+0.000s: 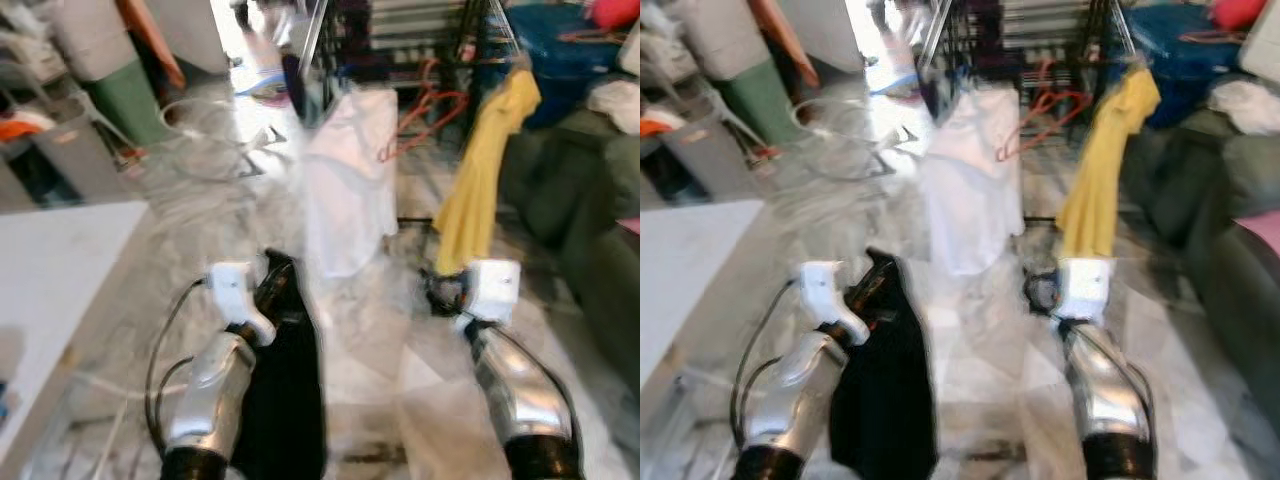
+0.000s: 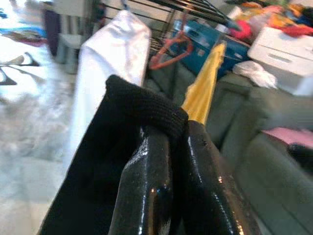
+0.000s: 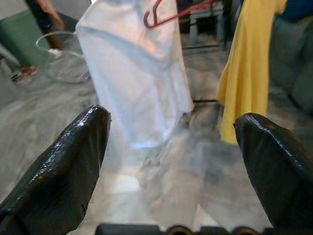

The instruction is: Hang hanger

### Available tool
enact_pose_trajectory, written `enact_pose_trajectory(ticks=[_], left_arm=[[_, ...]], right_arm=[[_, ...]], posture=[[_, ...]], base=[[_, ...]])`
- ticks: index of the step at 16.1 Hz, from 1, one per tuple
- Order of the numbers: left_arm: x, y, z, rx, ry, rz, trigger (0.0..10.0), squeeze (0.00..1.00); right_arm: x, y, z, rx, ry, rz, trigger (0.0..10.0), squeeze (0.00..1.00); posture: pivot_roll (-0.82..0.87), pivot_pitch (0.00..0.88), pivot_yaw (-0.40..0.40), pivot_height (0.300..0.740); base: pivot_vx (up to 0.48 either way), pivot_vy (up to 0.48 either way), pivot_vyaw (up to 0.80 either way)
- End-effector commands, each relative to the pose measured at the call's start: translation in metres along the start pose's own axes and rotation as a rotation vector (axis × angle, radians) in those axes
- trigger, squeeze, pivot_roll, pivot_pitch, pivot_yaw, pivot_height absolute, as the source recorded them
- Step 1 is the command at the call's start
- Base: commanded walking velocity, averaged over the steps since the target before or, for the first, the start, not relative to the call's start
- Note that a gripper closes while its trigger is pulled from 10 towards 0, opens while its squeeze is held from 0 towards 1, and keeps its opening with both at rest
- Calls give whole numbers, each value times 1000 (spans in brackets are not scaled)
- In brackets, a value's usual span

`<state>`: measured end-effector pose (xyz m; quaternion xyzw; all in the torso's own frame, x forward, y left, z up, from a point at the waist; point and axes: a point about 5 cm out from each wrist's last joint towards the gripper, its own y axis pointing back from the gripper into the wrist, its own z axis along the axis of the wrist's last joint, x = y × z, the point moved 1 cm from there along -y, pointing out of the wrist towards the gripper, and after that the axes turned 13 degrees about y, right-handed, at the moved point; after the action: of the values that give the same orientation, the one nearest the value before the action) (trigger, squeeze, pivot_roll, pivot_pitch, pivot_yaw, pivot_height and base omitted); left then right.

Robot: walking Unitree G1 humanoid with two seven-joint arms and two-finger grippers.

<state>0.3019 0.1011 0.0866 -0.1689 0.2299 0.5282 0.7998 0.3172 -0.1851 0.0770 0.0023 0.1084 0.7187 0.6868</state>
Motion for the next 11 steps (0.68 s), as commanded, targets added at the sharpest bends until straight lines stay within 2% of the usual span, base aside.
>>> enact_pose_trajectory(ticks=[1,4,8,11], left_arm=[[9,2,15,-45,-40,36,10000,0],[13,9,16,-70,-39,40,10000,0],[33,27,13,-98,-56,199,10000,0],[42,43,9,-107,-57,234,10000,0]], right_arm=[[15,-4,9,-30,-13,40,10000,0],[16,-4,10,-30,-6,50,10000,0],[25,-6,7,-10,18,119,10000,0],[32,-11,10,-15,26,153,10000,0]], posture=[[-180,0,123,740],[-163,0,103,740],[-114,0,47,740],[-86,0,24,740]], base=[[0,0,0],[0,0,0],[0,0,0],[0,0,0]])
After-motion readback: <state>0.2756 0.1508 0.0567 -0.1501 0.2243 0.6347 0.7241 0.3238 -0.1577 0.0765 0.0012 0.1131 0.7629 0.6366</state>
